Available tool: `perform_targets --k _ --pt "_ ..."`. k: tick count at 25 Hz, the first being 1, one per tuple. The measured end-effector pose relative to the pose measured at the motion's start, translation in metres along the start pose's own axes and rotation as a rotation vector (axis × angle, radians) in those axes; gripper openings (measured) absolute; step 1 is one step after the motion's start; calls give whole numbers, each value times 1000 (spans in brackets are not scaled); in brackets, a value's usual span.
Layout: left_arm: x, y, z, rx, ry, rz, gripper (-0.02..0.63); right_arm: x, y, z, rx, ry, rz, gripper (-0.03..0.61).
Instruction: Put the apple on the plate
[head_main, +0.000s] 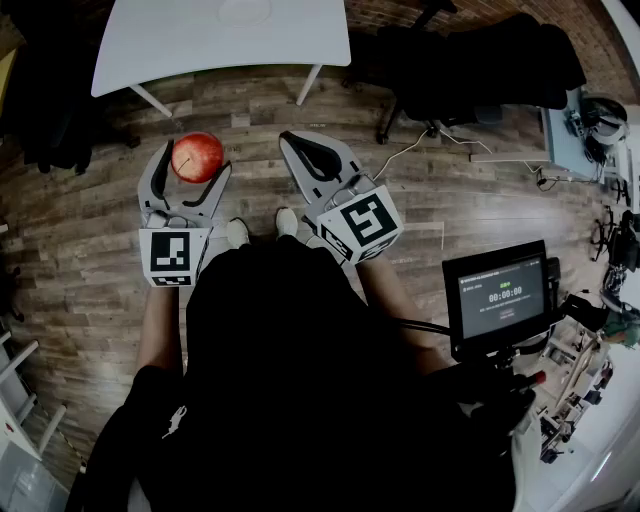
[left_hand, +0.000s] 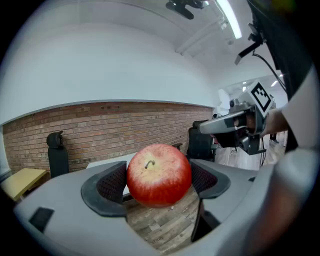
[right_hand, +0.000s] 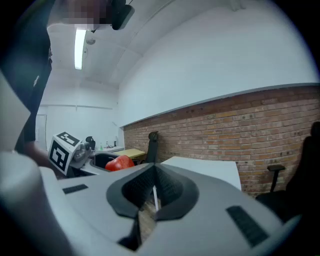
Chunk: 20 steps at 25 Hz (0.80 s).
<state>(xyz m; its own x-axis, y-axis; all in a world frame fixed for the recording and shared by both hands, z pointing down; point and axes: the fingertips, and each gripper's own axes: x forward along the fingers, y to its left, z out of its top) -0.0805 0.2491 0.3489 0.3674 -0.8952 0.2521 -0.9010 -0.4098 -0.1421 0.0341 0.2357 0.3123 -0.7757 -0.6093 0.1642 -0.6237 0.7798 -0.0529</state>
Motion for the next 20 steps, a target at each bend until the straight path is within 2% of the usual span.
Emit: perform_targets --k 6,10,15,20 --pt "-2 12 2 9 -3 -1 402 0 -4 -1 -21 19 -19 3" --pt "-3 24 5 11 -12 4 402 4 -7 4 16 0 -35 3" --pt "-33 46 -19 2 -50 7 402 16 28 -9 18 -13 -68 3" --pt "-29 54 -22 -2 -44 -12 402 24 28 -9 33 -3 -82 3"
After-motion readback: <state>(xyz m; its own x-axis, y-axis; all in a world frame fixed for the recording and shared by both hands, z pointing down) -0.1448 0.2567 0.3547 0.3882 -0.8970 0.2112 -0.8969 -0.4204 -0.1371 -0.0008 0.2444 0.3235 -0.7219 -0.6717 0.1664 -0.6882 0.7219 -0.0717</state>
